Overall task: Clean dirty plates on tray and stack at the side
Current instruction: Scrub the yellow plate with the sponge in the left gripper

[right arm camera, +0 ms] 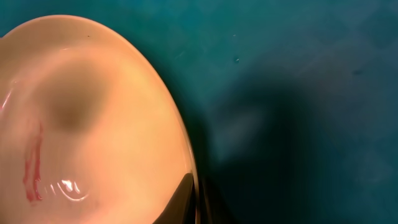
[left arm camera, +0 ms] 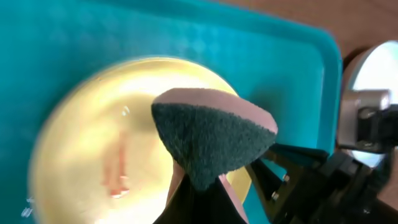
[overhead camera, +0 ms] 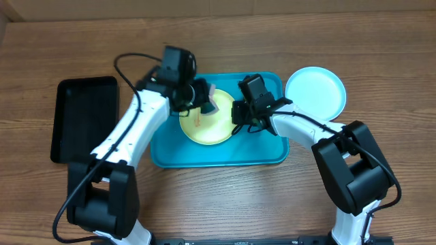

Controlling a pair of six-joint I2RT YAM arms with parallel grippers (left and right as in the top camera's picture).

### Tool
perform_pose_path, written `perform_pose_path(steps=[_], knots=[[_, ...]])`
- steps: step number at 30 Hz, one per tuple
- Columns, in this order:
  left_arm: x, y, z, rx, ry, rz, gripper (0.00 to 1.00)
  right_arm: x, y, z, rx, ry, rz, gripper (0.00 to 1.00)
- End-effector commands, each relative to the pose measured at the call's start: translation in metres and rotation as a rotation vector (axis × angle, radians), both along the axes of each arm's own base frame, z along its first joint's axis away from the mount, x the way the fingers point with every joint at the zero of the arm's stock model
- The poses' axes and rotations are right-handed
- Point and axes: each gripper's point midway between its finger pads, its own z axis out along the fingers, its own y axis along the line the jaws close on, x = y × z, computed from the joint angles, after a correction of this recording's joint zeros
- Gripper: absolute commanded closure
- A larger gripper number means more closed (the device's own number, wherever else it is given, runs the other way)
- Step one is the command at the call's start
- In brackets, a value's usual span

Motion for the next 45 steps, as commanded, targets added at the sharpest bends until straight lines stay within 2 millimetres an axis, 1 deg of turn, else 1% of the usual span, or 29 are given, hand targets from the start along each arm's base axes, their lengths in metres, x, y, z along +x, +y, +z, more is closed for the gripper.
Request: perform_pose_path(steps=[1,3,8,11,14,17,18,21,22,25,27,30,32,34,36,40,45], knots=[[-0.008,0.002,-0.021,0.034,0.034,0.08,0.96,-0.014,0.004,-0.018,-0.01,0.057,-0.018,0.96],[-0.009,0.007,-0.029,0.055,0.036,0.108,0.96,-0.013,0.005,-0.017,-0.008,0.054,-0.018,0.96],[-0.002,0.004,-0.049,0.037,0.061,0.147,0.96,-0.013,0.006,-0.017,-0.006,0.051,-0.016,0.96],[-0.002,0.004,-0.069,0.046,0.097,0.154,0.96,-0.014,0.005,-0.018,-0.008,0.059,-0.015,0.96],[-0.006,0.006,-0.09,0.067,0.142,0.15,0.96,-0.015,0.004,-0.018,-0.011,0.063,-0.015,0.96],[-0.01,0.012,-0.104,0.119,0.158,0.11,0.96,-0.016,0.004,-0.019,-0.013,0.066,-0.015,0.96],[-0.01,0.019,-0.106,0.151,0.156,0.106,0.96,-0.016,0.004,-0.019,-0.014,0.066,-0.015,0.96],[-0.011,0.051,-0.106,0.294,0.153,0.158,0.96,-0.017,0.003,-0.019,-0.017,0.071,-0.015,0.96],[-0.011,0.065,-0.105,0.349,0.154,0.184,0.96,-0.017,0.003,-0.019,-0.018,0.072,-0.015,0.96],[-0.012,0.096,-0.095,0.473,0.171,0.237,0.96,-0.017,0.002,-0.02,-0.021,0.072,-0.016,0.96],[-0.01,0.109,-0.088,0.52,0.175,0.234,0.96,-0.017,0.002,-0.02,-0.021,0.072,-0.016,0.96],[0.0,0.113,-0.074,0.536,0.158,0.194,0.96,-0.017,0.002,-0.02,-0.021,0.072,-0.016,0.96],[0.008,0.107,-0.067,0.504,0.138,0.189,0.96,-0.017,0.002,-0.02,-0.021,0.072,-0.016,0.96],[0.014,0.089,-0.064,0.415,0.126,0.162,0.96,-0.017,0.002,-0.02,-0.021,0.072,-0.016,0.96],[0.017,0.057,-0.062,0.255,0.122,0.101,0.96,-0.017,0.003,-0.02,-0.021,0.072,-0.016,0.96],[0.015,0.003,-0.062,0.036,0.121,0.001,0.96,-0.017,0.003,-0.02,-0.02,0.072,-0.016,0.96],[0.003,-0.028,-0.078,0.039,0.14,-0.066,0.96,-0.017,0.003,-0.02,-0.02,0.072,-0.016,0.96]])
